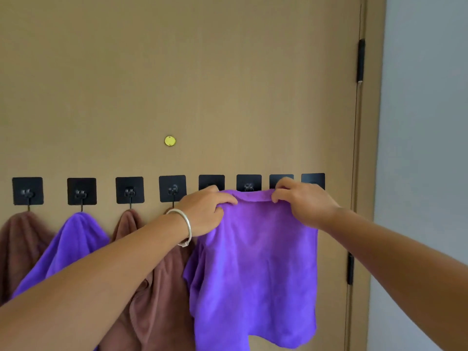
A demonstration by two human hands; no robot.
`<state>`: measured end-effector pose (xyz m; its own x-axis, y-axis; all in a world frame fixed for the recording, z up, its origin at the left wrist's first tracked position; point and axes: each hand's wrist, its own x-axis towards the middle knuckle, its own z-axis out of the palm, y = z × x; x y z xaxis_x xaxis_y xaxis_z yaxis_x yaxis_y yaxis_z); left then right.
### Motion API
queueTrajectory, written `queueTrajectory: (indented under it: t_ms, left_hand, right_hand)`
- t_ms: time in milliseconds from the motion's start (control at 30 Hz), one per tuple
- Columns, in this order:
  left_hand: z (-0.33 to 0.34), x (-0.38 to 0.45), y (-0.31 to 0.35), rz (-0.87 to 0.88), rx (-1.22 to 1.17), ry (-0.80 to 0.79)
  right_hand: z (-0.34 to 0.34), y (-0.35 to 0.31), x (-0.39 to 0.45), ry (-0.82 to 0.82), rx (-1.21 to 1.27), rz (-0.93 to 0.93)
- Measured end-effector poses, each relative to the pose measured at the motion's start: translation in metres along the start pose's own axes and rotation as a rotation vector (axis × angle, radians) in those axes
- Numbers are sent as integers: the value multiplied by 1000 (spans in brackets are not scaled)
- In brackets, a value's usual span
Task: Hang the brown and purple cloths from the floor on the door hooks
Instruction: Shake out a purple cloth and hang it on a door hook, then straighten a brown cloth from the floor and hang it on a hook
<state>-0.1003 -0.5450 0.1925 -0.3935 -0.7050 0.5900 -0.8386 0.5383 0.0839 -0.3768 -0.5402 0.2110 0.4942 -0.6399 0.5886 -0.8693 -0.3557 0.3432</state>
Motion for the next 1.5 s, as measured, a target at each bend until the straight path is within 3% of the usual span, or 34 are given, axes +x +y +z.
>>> queueTrajectory:
  t_ms: [133,300,500,633,700,767,933,1033,1167,1300,1500]
  left_hand:
    - [11,20,8,-98,215,-30]
    - [41,20,36,-200,322,-137]
    - [86,6,63,-235,318,-180]
    - [91,-1,62,-258,272,-246]
    - [86,-1,60,-221,358,-281]
    - [85,0,60,-157,453,-304]
    - [97,-8,65,-271,5,-511]
    - [90,-13,62,-294,148,-584]
    - [60,1,69,-257,429,-276]
    - [42,22,86,-51,469,106]
    - [81,46,92,225,306,129]
  right_hand:
    - [9,2,11,-49,-63,51]
    - [42,-21,11,-118,-188,35]
    - [92,-52,-3,-131,30,159]
    - [107,-50,-9,30,95,151]
    - [106,-45,-10,146,55,123]
    - [106,-45,-9,138,81,115]
    - [117,-42,-11,63,298,88]
    - [121,-40,-20,38,383,58]
    - [123,-36,-31,42,348,89]
    - [120,-23,-47,14,270,204]
    - [93,15,-85,-22,76,400]
